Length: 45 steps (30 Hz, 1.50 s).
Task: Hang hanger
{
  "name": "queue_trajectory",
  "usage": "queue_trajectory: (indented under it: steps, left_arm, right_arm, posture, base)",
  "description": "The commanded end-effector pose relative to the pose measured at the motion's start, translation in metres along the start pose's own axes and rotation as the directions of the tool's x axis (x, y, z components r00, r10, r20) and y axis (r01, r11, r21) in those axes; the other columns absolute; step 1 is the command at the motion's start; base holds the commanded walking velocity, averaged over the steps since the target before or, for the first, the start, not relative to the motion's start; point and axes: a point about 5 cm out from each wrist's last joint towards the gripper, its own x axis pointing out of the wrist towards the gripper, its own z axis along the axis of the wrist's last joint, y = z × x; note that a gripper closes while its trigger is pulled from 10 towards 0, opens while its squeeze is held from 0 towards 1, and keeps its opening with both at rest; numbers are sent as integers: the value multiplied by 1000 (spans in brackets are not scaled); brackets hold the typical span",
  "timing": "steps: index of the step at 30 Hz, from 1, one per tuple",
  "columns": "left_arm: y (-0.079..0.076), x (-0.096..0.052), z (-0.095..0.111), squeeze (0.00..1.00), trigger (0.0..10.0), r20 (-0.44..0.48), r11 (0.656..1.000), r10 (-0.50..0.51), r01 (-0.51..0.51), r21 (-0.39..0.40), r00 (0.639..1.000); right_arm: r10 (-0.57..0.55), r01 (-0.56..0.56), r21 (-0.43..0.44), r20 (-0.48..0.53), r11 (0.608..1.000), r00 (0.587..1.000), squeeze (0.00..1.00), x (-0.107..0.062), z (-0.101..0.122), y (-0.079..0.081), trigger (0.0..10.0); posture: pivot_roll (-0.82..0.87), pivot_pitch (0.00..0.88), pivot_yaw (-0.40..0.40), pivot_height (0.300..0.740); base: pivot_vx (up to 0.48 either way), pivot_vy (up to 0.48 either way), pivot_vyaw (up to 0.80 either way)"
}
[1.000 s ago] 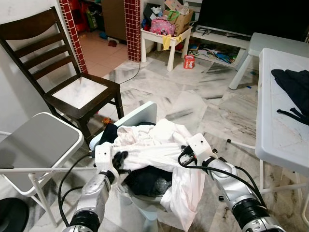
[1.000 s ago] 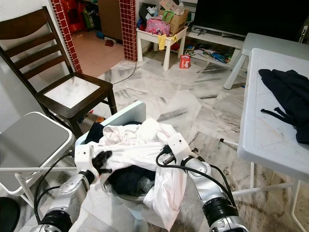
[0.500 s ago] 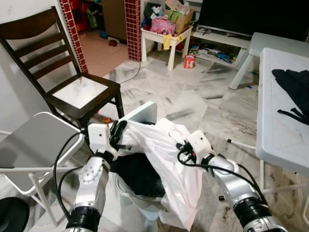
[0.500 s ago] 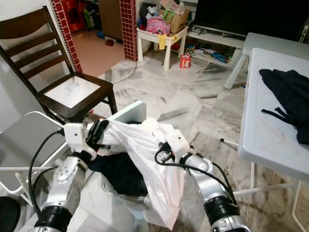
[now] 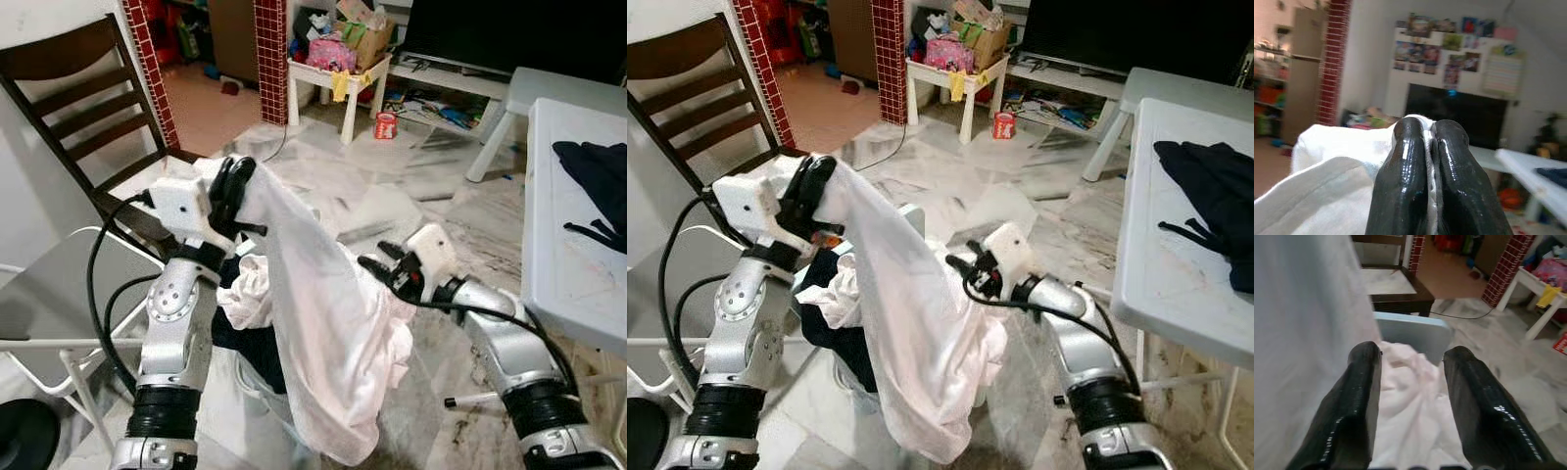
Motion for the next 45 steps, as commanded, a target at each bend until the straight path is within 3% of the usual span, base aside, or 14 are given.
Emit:
queue_trajectory:
  steps: [1,6,9,10,15,16,20,28,29,35,36,37,38,45]
  left_arm:
    - [-20,1,9,0,0,15,992,-110,110,-62,994]
    - [-36,-14,0,0,0,-62,964,-230,218,-150,971]
    - [-44,-38,-22,0,0,-176,932,-309,261,-252,935]
    - [-44,-38,-22,0,0,-176,932,-309,261,-252,935]
    - [-46,-78,-58,0,0,-347,904,-342,204,-376,873]
    - [-46,-93,-70,0,0,-400,888,-362,181,-423,842]
    - [-44,-111,-82,0,0,-453,868,-386,150,-473,803]
    - [-22,-175,-118,0,0,-645,871,-344,-25,-491,683]
    - [-22,-175,-118,0,0,-645,871,-344,-25,-491,683]
    - [-17,-210,-132,0,0,-733,871,-378,-53,-489,566]
    - [-17,-210,-132,0,0,-733,871,-378,-53,-489,566]
    - [-17,-216,-135,0,0,-745,873,-386,-44,-485,543]
    - [-18,-220,-137,0,0,-749,870,-397,-43,-492,530]
    - [-22,-235,-146,0,0,-771,865,-434,-24,-501,466]
  right_arm:
    - [-47,47,-4,-14,999,999,1000,-1,-1,-8,10000]
    - [-75,75,-10,-34,997,997,1000,1,-3,-9,10000]
    - [-103,102,-23,-49,995,994,1000,5,-5,-10,10000]
    - [-103,102,-23,-49,995,994,1000,5,-5,-10,10000]
    - [-133,128,-58,-88,990,987,1000,9,-11,-10,10000]
    - [-130,125,-65,-93,990,987,1000,12,-12,-8,10000]
    - [-125,118,-76,-97,990,987,1000,15,-12,-5,10000]
    - [-85,73,-115,-106,991,991,1000,28,-14,11,10000]
    - [-85,73,-115,-106,991,991,1000,28,-14,11,10000]
    - [-49,33,-126,-124,992,991,1000,37,-18,27,10000]
    - [-49,33,-126,-124,992,991,1000,37,-18,27,10000]
    - [-34,19,-127,-122,992,992,890,39,-18,32,10000]
    - [-27,12,-129,-119,992,993,0,41,-18,35,10000]
    - [-24,4,-126,-160,992,987,0,54,-29,61,10000]
  posture:
    - [-78,0,-26,740]
    - [-69,0,-32,740]
    - [-64,0,-35,740]
    - [-64,0,-35,740]
    - [-61,0,-45,740]
    - [-60,0,-47,740]
    - [-59,1,-50,740]
    - [-51,1,-55,740]
    - [-51,1,-55,740]
    - [-52,3,-55,740]
    - [-52,3,-55,740]
    - [-52,4,-54,740]
    - [-52,4,-54,740]
    - [-53,0,-52,740]
  base:
    - [0,0,0]
    - [0,0,0]
    - [0,0,0]
    - [0,0,0]
    - [0,0,0]
    - [0,0,0]
    - [0,0,0]
    - [0,0,0]
    - [0,0,0]
    - [0,0,0]
    - [0,0,0]
    - [0,0,0]
    - [0,0,0]
    - [0,0,0]
